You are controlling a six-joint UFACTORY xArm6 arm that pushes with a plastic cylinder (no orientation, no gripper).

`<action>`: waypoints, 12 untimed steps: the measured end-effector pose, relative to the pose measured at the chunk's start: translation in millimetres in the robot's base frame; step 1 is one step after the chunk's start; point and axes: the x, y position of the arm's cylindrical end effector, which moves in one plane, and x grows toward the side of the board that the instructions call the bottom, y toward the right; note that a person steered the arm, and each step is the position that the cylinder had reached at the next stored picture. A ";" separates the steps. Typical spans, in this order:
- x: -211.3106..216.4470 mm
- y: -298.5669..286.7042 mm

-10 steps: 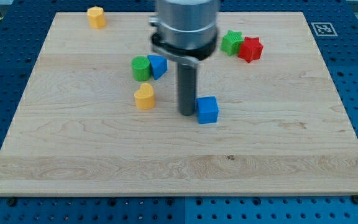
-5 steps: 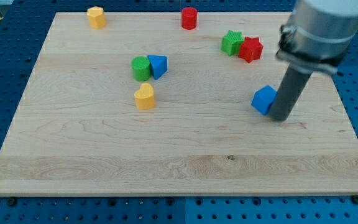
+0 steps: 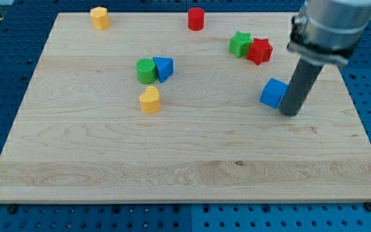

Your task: Keep blue cube at top right of the board

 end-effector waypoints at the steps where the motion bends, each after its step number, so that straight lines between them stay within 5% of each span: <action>1: -60.6 53.5; 2: -63.5 70.9; 3: -13.1 79.9; 4: 53.6 59.0; 5: 76.8 -1.7; 6: 36.4 -39.1; 8: -81.4 10.3; 9: -92.1 18.8; 11: -15.4 12.2; 12: -7.2 -36.5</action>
